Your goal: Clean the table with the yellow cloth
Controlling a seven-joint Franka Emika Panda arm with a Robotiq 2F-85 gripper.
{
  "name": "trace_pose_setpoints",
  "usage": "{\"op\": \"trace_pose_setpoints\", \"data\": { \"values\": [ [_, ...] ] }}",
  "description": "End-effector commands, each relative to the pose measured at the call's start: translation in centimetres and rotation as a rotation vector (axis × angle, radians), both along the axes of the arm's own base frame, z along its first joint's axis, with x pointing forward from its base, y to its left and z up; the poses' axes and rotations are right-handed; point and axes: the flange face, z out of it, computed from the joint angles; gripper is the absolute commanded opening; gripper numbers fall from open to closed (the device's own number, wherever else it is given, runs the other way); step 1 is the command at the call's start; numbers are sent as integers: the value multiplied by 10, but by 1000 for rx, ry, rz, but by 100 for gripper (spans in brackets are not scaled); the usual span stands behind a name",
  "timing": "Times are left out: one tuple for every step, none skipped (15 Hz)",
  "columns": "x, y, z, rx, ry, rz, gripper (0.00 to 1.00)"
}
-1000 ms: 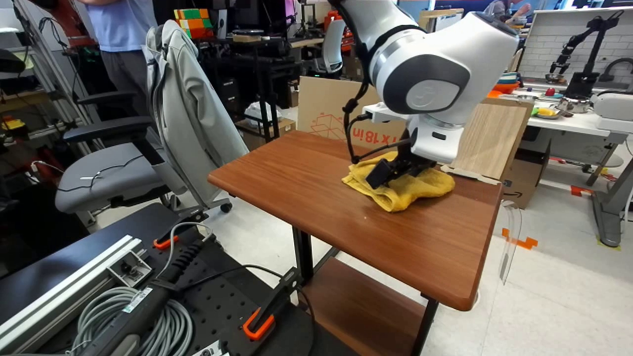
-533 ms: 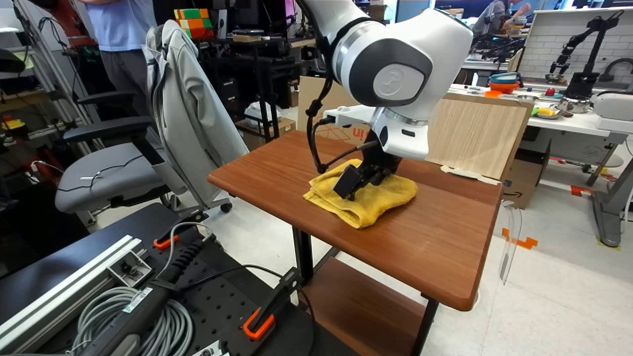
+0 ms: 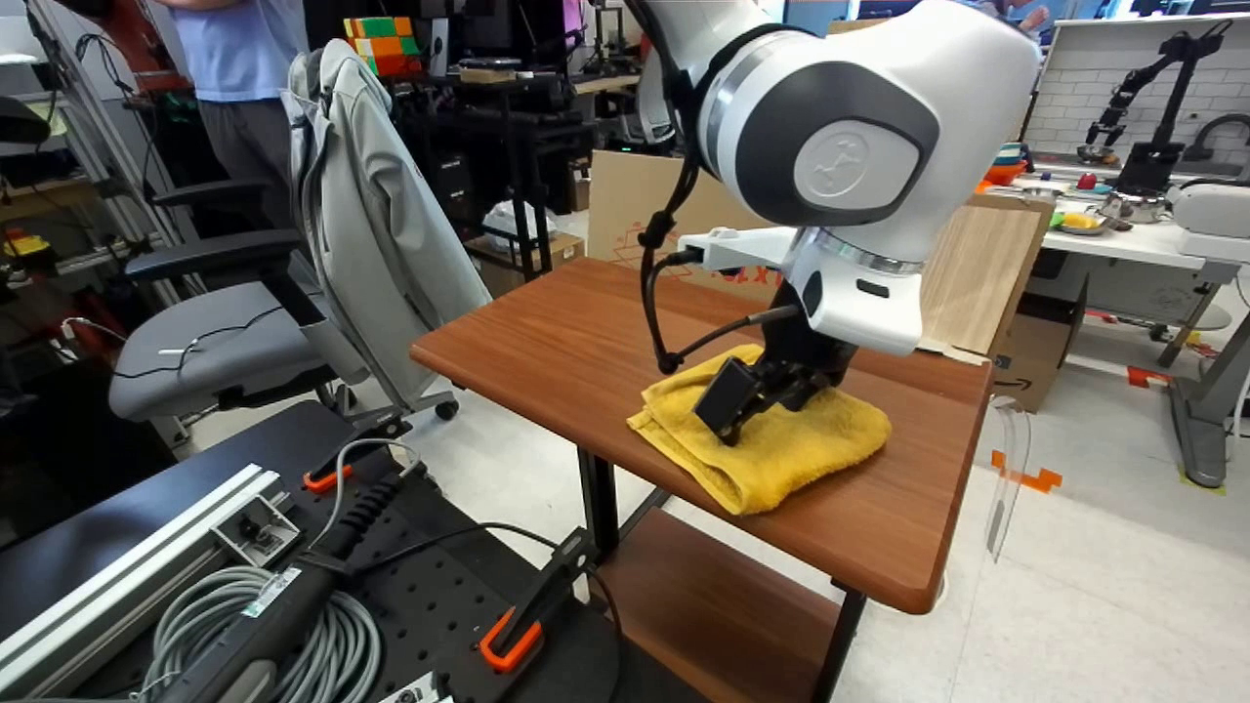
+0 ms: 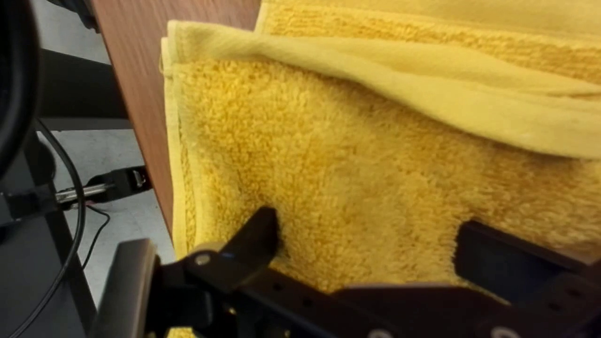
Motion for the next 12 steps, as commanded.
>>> {"op": "trace_pose_setpoints", "data": {
  "values": [
    [-10, -27, -4, -25, -1, -90, 100],
    [-11, -30, -4, -31, 0, -97, 100],
    [-8, -25, -4, -36, 3, -81, 100],
    [-4, -18, -5, -33, 0, -65, 100],
    [0, -10, -3, -27, -8, -54, 100],
    [6, 7, -4, -5, -5, -22, 100],
    [10, 24, -5, 4, -5, 7, 100],
    [15, 49, -8, 16, -6, 67, 100],
    [20, 72, -11, 24, -4, 115, 100],
    [26, 101, -15, 22, -9, 177, 100],
    [30, 130, -18, 38, -8, 232, 100],
    [33, 159, -17, 45, -8, 285, 100]
  ]
}}
